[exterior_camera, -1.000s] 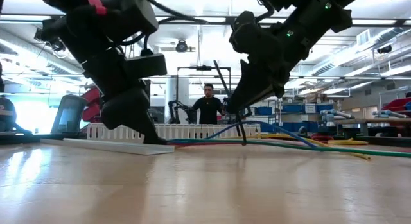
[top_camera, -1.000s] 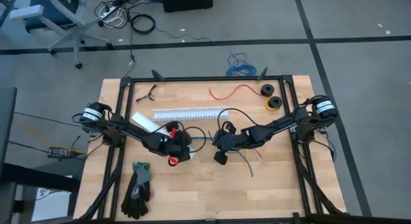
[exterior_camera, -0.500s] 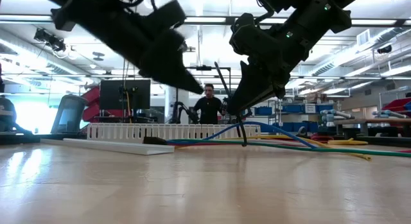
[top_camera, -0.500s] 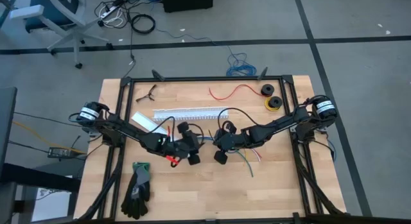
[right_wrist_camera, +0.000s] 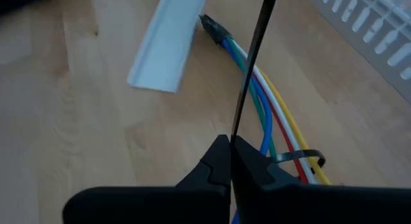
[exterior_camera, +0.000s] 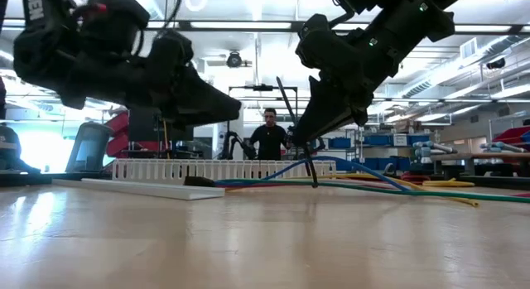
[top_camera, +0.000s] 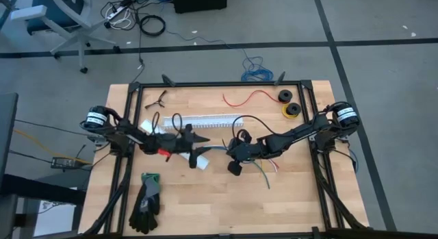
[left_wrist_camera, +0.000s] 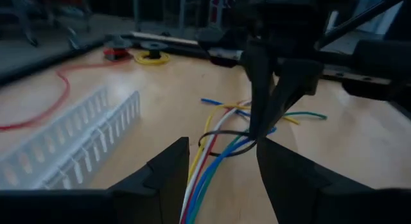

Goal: Ziptie cables
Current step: Wrap the cables with the black zip tie

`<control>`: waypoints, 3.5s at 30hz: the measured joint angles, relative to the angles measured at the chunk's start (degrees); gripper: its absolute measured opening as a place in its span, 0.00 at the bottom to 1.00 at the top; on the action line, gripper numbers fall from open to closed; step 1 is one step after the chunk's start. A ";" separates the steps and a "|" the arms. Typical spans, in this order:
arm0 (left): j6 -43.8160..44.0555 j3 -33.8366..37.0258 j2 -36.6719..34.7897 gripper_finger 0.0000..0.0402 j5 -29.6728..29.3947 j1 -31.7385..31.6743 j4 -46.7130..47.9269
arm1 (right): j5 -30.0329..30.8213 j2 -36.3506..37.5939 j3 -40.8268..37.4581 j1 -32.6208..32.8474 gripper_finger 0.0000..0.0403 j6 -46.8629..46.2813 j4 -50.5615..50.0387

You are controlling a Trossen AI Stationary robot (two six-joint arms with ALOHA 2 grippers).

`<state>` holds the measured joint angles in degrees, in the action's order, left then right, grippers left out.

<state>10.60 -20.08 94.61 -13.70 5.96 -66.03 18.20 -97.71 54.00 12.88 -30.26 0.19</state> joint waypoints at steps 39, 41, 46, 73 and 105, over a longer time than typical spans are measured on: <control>-2.91 -14.09 7.13 0.17 15.82 -5.32 5.11 | -0.33 -0.02 -0.01 -1.46 0.00 1.44 3.09; -4.32 -14.09 7.13 0.07 15.74 -5.39 5.25 | -0.33 -0.02 -0.01 -1.44 0.00 1.74 3.14; -5.42 -14.09 7.13 0.01 14.11 -6.02 5.39 | -0.02 -0.02 -0.02 -1.46 0.00 1.85 3.21; -2.81 -14.38 7.21 0.00 12.12 -8.66 1.61 | 2.43 -1.52 0.09 -1.62 0.00 -3.31 -4.63; -4.14 -14.65 1.98 0.00 11.61 -15.53 3.37 | 5.18 -2.40 -8.00 0.69 0.00 -12.26 -2.83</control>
<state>6.46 -34.73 96.58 -2.09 -9.57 -62.66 23.37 -100.12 46.00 13.58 -42.52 -2.64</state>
